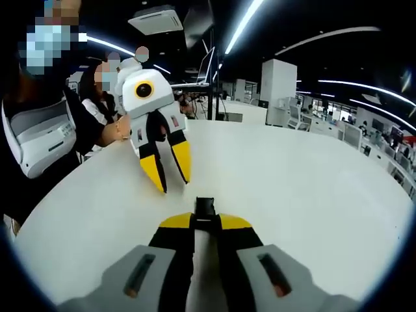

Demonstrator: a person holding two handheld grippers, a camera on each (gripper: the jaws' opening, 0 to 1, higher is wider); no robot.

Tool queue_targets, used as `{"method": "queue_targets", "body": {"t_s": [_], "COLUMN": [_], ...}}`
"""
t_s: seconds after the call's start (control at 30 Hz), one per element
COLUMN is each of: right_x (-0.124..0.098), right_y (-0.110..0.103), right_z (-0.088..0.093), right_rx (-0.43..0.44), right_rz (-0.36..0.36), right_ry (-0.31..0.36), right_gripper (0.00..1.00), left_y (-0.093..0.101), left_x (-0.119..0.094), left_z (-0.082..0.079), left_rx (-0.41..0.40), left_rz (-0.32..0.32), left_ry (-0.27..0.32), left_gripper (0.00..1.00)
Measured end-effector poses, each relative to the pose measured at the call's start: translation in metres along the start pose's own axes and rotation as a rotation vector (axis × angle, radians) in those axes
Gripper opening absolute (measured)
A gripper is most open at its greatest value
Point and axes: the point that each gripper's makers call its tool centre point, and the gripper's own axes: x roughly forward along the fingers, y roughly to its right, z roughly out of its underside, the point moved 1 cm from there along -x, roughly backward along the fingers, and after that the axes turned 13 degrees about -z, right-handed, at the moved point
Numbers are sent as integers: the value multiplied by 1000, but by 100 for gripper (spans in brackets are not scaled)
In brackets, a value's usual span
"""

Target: Snap the two parts of the plastic buckle together until the buckle closes and remains connected.

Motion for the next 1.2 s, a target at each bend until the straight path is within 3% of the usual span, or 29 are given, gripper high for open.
{"method": "queue_targets", "body": {"t_s": [0.53, 1.2], "right_x": [-19, -30], "right_y": [17, 41], "right_z": [7, 12], "right_rx": [23, 31], "right_rz": [51, 65], "right_ry": [-6, -45], "right_gripper": [12, 12], "left_y": [1, -3], "left_x": [-1, -1], "left_z": [-1, -1], "left_rx": [11, 11], "left_rz": [-2, -8], "left_ry": [2, 2], "left_gripper": [14, 14]}}
